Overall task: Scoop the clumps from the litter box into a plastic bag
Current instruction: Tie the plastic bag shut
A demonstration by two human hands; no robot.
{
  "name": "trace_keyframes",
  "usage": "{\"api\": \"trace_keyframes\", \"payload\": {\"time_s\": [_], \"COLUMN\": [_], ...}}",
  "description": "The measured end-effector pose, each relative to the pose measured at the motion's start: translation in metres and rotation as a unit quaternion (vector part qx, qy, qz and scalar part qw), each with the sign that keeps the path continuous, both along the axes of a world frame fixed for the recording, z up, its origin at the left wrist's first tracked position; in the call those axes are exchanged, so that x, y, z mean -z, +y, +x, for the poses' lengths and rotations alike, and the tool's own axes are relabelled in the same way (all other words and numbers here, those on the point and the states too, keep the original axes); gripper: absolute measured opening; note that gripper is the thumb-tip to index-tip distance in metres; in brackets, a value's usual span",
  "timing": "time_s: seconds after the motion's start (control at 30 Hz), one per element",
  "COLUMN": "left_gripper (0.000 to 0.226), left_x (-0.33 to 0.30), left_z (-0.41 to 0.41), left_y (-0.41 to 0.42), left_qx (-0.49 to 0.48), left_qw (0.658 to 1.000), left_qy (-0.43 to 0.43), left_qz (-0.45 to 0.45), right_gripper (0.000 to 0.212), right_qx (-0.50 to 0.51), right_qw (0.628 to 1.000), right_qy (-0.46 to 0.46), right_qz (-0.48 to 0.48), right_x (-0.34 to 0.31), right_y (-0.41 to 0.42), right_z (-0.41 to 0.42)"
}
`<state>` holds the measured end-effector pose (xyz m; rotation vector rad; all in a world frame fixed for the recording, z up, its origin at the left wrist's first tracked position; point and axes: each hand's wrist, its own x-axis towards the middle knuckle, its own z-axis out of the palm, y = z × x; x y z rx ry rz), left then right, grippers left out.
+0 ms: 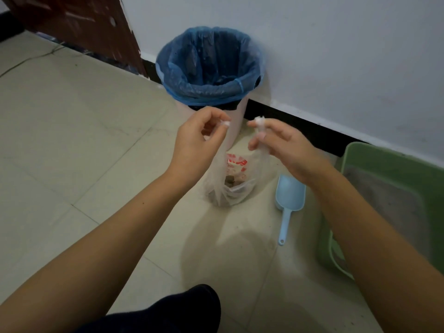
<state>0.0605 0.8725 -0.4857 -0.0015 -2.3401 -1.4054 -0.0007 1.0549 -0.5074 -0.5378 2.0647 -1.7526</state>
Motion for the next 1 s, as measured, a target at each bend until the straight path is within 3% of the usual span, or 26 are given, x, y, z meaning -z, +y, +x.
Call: {"api": "trace_keyframes", "payload": {"time_s": [0.07, 0.13, 0.2, 0.3, 0.4, 0.63, 0.7, 0.77, 0.87, 0.9, 1.0], "left_gripper": [0.009, 0.008, 0.007, 0.002, 0.022, 0.012, 0.009, 0.008, 0.004, 0.007, 0.035], "left_x": [-0.001, 0.003, 0.011, 0.022, 0.032, 0.056, 0.057, 0.058, 0.065, 0.069, 0.082], "left_z": [0.0, 0.001, 0.001, -0.005, -0.012, -0.014, -0.017, -0.018, -0.016, -0.014, -0.005], "left_y": [0.006, 0.015, 0.021, 0.02, 0.011, 0.007, 0.008, 0.01, 0.012, 0.012, 0.019], "left_qx": [0.043, 0.076, 0.09, 0.092, 0.093, 0.104, 0.066, 0.014, 0.043, 0.088, 0.219], "left_qw": [0.999, 0.995, 0.991, 0.992, 0.988, 0.964, 0.977, 0.989, 0.961, 0.949, 0.927], "left_qy": [0.004, -0.008, -0.026, -0.066, -0.124, -0.109, -0.104, -0.134, -0.231, -0.259, -0.293], "left_qz": [-0.024, -0.062, -0.093, -0.048, -0.022, -0.219, -0.175, -0.052, 0.144, 0.158, 0.085], "right_gripper": [0.048, 0.043, 0.007, 0.032, 0.038, 0.035, 0.04, 0.044, 0.038, 0.036, 0.032], "right_qx": [-0.074, -0.121, -0.086, -0.011, 0.016, -0.003, -0.037, -0.064, -0.051, -0.039, -0.036], "right_qw": [0.989, 0.974, 0.978, 0.987, 0.986, 0.987, 0.983, 0.979, 0.987, 0.99, 0.986], "right_qy": [0.047, 0.067, 0.065, 0.013, -0.02, 0.007, 0.005, -0.018, -0.077, -0.094, -0.165], "right_qz": [0.123, 0.179, 0.18, 0.157, 0.163, 0.162, 0.182, 0.195, 0.128, 0.094, -0.003], "right_x": [-0.002, 0.002, 0.006, 0.011, 0.011, 0.022, 0.025, 0.032, 0.039, 0.04, 0.04], "right_y": [-0.01, -0.022, -0.031, -0.032, -0.03, -0.024, -0.02, -0.014, -0.007, -0.006, -0.001], "right_z": [0.007, 0.017, 0.023, 0.023, 0.018, 0.012, 0.011, 0.007, 0.003, 0.003, 0.001]}}
